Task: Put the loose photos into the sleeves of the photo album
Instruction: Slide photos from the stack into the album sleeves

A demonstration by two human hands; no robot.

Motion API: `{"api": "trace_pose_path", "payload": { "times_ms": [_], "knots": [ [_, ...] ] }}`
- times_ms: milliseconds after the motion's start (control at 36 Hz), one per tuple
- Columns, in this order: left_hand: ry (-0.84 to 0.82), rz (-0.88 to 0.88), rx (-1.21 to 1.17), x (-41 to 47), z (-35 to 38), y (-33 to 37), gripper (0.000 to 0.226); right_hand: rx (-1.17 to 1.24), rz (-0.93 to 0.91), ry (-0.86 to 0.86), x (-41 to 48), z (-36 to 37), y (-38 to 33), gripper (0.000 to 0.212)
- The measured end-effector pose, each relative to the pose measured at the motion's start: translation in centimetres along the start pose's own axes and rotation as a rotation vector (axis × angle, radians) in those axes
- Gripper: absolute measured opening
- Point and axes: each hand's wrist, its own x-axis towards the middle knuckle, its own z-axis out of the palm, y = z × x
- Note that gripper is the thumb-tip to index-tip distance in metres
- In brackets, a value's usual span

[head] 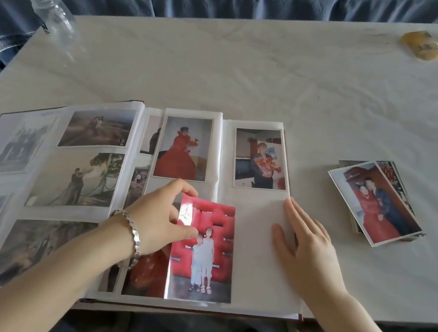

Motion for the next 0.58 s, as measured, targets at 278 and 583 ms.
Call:
{"api": "trace_pose_path", "payload": {
  "times_ms": [278, 583],
  "knots": [
    [0.056, 0.045, 0.004, 0.3, 3.4, 1.8, 0.045, 0.054, -0.021, 0.024, 0.0, 0.2, 0.3, 0.053],
    [-0.064, -0.060, -0.168, 1.7, 1.3, 1.1, 0.044, 0.131, -0.116, 0.044, 0.4, -0.3, 2.2, 0.043]
  ]
}}
